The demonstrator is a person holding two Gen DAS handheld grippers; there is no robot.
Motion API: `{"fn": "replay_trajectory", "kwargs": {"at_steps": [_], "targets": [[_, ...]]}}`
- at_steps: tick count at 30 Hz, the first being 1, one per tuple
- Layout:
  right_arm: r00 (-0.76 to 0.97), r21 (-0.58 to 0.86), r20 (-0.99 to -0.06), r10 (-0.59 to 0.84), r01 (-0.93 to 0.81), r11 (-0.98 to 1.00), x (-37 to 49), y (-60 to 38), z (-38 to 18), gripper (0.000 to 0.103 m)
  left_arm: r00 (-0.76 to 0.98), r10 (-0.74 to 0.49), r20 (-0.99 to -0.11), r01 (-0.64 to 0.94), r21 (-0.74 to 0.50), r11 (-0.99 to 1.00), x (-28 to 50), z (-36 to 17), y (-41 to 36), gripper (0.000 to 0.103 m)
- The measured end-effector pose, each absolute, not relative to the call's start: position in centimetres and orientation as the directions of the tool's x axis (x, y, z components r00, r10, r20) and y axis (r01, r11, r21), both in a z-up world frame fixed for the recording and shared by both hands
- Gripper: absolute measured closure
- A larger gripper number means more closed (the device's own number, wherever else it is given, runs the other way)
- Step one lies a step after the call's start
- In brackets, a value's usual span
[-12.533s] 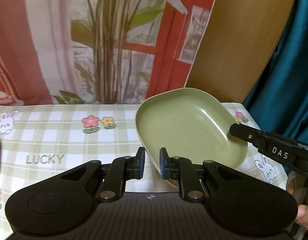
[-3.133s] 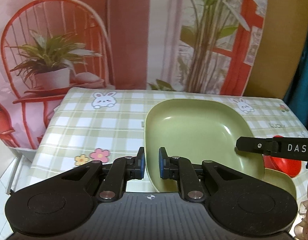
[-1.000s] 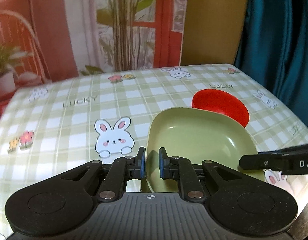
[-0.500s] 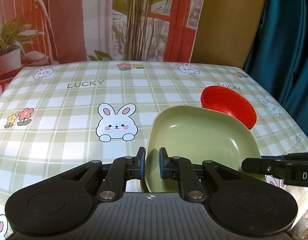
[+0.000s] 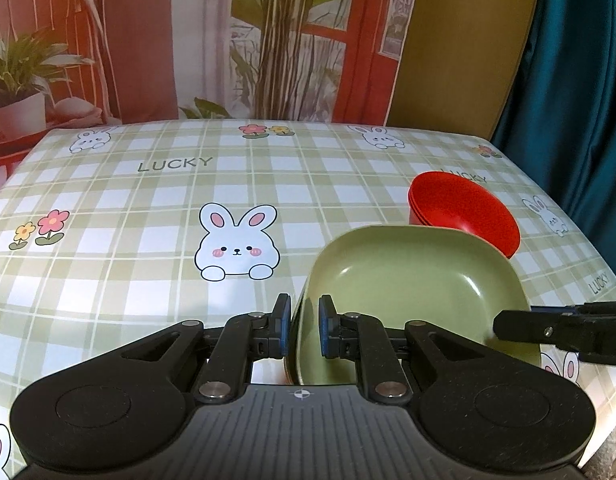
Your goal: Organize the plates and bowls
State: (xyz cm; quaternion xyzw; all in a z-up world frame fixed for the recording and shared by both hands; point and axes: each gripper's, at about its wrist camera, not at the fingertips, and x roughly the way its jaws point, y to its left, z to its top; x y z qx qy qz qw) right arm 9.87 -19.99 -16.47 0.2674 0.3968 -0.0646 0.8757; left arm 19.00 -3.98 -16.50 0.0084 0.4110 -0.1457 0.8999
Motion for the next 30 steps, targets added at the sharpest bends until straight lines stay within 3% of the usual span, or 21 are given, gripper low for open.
{"fn": "replay_trajectory", "kwargs": {"at_steps": [30], "targets": [[0.694,0.474,-0.713,0.099,0.374,0.797,9.2,-21.6,-18.0,0.080,0.616,-0.253,-0.746,0.194,-0.168,0.967,18.4,-17.0,-2.7,0.087]]}}
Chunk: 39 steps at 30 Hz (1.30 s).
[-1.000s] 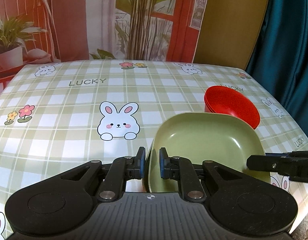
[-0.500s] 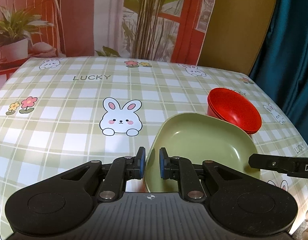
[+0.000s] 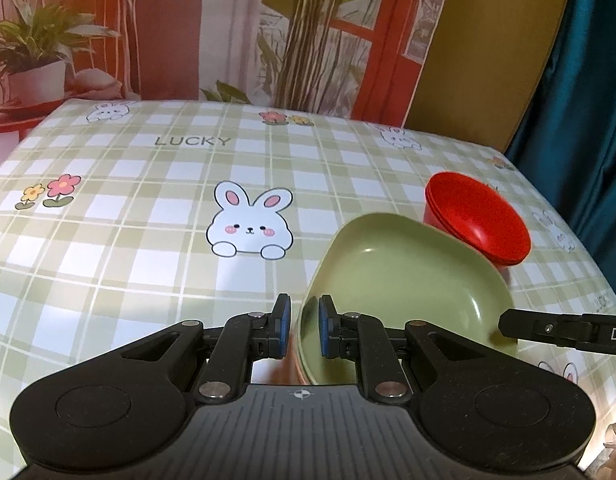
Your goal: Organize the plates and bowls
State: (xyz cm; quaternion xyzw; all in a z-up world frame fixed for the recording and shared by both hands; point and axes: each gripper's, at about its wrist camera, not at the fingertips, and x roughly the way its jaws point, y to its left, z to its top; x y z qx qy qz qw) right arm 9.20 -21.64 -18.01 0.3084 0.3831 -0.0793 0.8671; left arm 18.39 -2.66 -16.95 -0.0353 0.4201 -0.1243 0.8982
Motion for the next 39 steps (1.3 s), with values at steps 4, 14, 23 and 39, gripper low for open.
{"fn": "replay_trajectory", "kwargs": {"at_steps": [4,14,23,39], "targets": [[0.732,0.459,-0.678,0.065,0.354,0.815,8.9,-22.4,-16.7,0.080,0.633,-0.258,-0.730,0.185,-0.181,0.966,18.3,-15.8,-2.5,0.087],[0.802,0.354,-0.595,-0.054,0.321,0.878,9.5,-25.5,-12.9,0.079,0.644,-0.320,-0.694,0.277,-0.178,0.944,20.1,-11.5,-5.1,0.071],[0.821,0.340,-0.555,-0.134,0.371,0.864,11.3,-28.7,-12.0,0.078,0.671,-0.351,-0.653,0.335,-0.155,0.929,22.7,-9.0,-9.4,0.063],[0.749,0.370,-0.656,-0.088,0.421,0.828,13.0,-29.8,-18.2,0.077,0.533,-0.335,-0.777,0.363,-0.148,0.920,26.4,-15.5,-14.3,0.056]]}}
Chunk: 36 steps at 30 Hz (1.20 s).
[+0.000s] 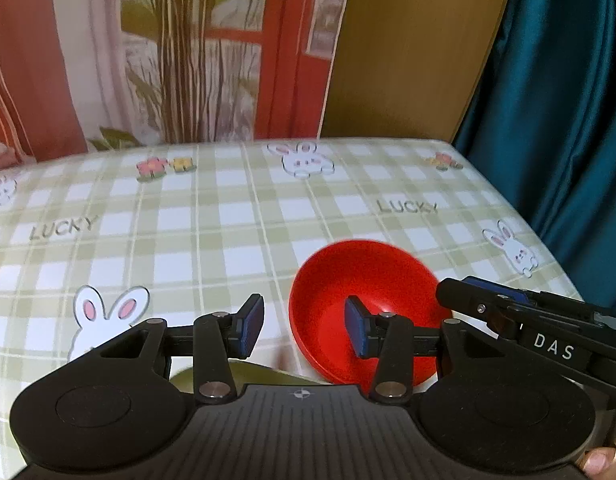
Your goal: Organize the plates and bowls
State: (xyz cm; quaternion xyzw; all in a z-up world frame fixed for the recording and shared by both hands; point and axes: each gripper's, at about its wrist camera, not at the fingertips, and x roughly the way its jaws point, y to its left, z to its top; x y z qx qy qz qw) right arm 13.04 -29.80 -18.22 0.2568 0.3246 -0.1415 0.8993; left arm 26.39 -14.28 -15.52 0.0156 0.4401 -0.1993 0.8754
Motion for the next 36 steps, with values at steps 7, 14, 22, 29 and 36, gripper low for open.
{"fn": "replay_trajectory", "kwargs": {"at_steps": [7,14,22,29,36], "targets": [[0.732,0.398,-0.679,-0.057,0.432,0.809,13.7,-29.9,-19.9,0.077,0.493,-0.332,-0.804,0.349,-0.167,0.922,27.5,-17.6,-14.4,0.057],[0.741,0.454,-0.672,-0.025,0.438,0.776,13.7,-30.4,-20.6,0.083,0.481,-0.330,-0.813,0.335,-0.178,0.925,27.8,-18.3,-14.7,0.074],[0.748,0.489,-0.664,-0.016,0.450,0.747,13.4,-30.8,-20.9,0.089,0.495,-0.313,-0.811,0.323,-0.163,0.932,27.7,-18.4,-14.7,0.089],[0.747,0.482,-0.663,-0.033,0.460,0.745,13.2,-30.7,-20.6,0.091,0.493,-0.314,-0.812,0.314,-0.170,0.934,27.5,-18.3,-14.8,0.089],[0.753,0.470,-0.656,-0.049,0.458,0.755,13.1,-30.5,-19.8,0.091,0.506,-0.321,-0.801,0.319,-0.172,0.932,27.4,-17.6,-14.6,0.089]]}}
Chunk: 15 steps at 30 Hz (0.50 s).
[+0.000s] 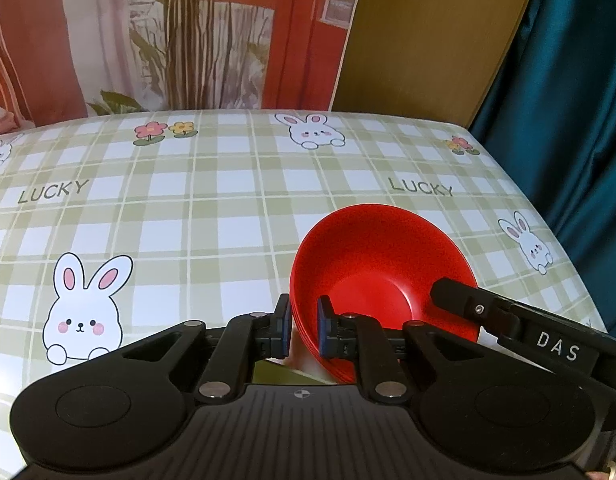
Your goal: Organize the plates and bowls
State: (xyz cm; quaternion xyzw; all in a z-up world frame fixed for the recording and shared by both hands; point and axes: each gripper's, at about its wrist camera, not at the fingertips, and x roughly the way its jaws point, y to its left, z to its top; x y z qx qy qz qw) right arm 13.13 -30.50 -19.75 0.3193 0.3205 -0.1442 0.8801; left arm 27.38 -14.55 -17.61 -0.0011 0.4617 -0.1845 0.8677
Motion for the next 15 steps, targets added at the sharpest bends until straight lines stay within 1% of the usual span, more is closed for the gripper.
{"fn": "replay_trajectory", "kwargs": {"at_steps": [15], "targets": [[0.784,0.449,-0.612,-0.098,0.448,0.773,12.3,-30.1,-17.0,0.091,0.573,-0.363,-0.734,0.350,-0.181,0.919,26.0,-14.7,-14.3,0.089]]}}
